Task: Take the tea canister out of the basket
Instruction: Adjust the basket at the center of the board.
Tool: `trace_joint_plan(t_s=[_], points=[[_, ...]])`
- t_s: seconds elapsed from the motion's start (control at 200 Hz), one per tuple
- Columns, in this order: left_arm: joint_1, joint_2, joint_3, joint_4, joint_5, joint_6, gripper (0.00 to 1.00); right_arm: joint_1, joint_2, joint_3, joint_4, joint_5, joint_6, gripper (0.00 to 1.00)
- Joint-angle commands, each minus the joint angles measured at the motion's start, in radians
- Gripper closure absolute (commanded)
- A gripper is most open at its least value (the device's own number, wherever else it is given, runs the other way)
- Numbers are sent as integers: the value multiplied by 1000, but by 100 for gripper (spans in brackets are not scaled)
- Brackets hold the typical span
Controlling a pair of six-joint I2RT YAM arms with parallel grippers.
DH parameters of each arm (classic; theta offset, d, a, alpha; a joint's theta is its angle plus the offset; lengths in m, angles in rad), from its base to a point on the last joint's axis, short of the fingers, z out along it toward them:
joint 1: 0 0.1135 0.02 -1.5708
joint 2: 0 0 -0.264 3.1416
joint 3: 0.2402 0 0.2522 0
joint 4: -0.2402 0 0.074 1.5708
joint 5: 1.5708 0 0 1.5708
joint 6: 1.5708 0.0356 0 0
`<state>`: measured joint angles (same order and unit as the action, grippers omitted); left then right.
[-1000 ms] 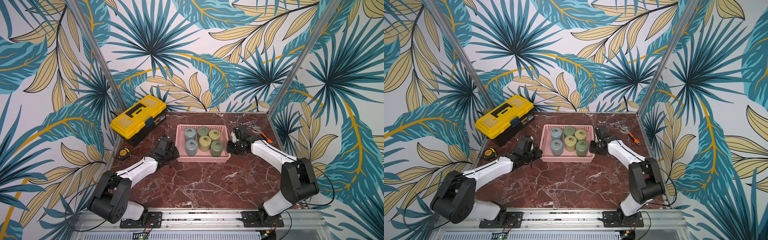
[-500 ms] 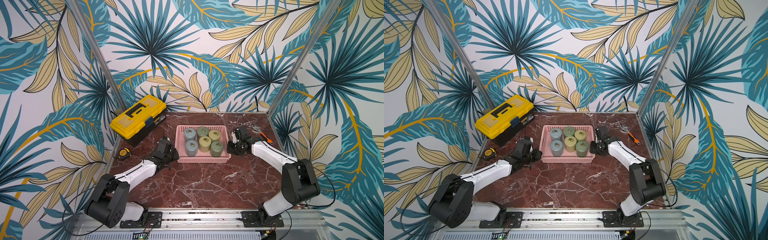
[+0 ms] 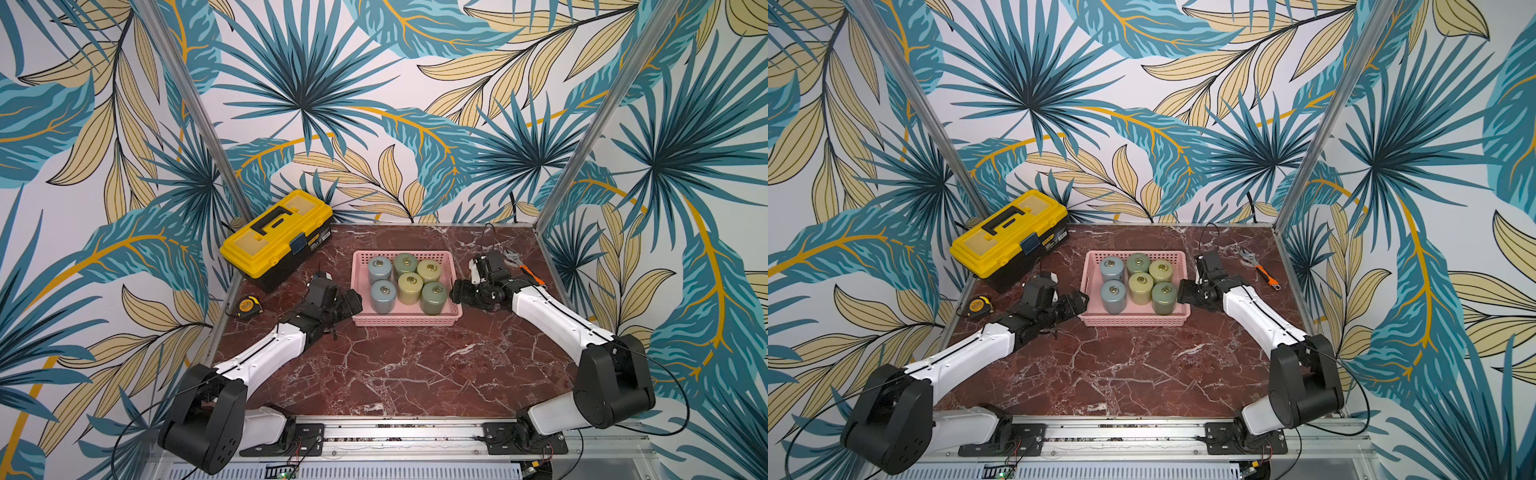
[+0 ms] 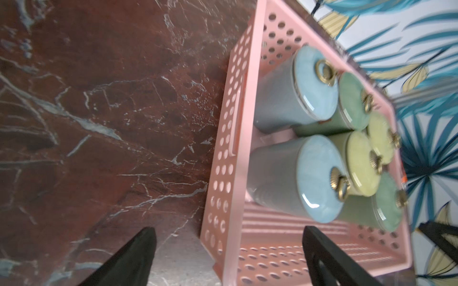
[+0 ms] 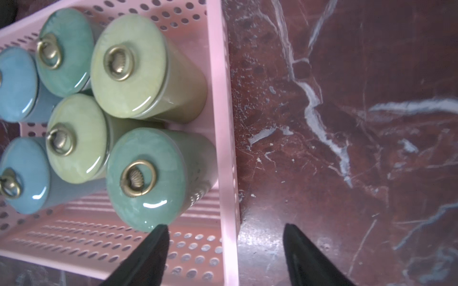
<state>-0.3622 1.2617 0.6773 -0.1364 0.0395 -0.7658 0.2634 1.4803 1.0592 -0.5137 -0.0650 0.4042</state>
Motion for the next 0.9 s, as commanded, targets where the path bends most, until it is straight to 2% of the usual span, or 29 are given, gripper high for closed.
trace_joint_plan(t_s=[0.0,0.055,0.25,0.401,0.701,0.896], points=[[9,-70,-19,-57,-33,43,0,0,-34,18,-68,-8,-72,7],[11,-104,-23,-77,-40,67,0,2,-40,26,-86,-14,-98,1],[15,-235,-61,-114,-51,185,0,11,-58,46,-123,-38,-192,1],[16,-333,-114,-111,-54,285,0,48,-50,76,-157,-6,-285,1],[16,-488,-263,54,42,487,0,110,35,164,-200,29,-431,1],[16,-587,-351,147,67,512,0,127,110,226,-218,24,-475,1]])
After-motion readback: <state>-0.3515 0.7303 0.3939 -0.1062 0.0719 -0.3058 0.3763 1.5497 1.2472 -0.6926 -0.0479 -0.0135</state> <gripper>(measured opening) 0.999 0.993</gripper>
